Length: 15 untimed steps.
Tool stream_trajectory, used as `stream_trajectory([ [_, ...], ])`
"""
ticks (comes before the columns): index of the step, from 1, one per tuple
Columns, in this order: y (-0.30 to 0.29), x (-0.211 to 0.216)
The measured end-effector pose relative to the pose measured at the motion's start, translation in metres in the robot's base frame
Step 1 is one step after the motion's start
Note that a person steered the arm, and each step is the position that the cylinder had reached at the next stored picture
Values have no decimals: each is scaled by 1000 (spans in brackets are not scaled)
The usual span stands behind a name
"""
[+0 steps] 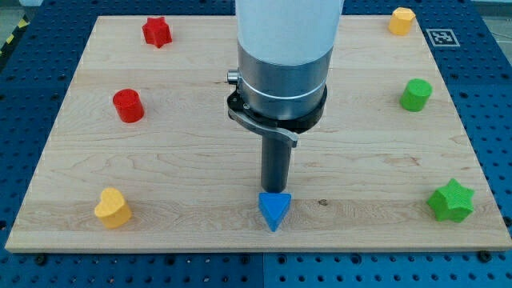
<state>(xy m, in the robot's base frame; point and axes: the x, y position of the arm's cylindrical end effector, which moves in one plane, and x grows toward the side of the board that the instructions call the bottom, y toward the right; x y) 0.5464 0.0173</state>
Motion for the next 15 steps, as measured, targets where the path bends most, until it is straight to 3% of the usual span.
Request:
stream_trajectory([
  [5,0,-31],
  [10,140,-44],
  [13,274,-46],
  [15,305,-9],
])
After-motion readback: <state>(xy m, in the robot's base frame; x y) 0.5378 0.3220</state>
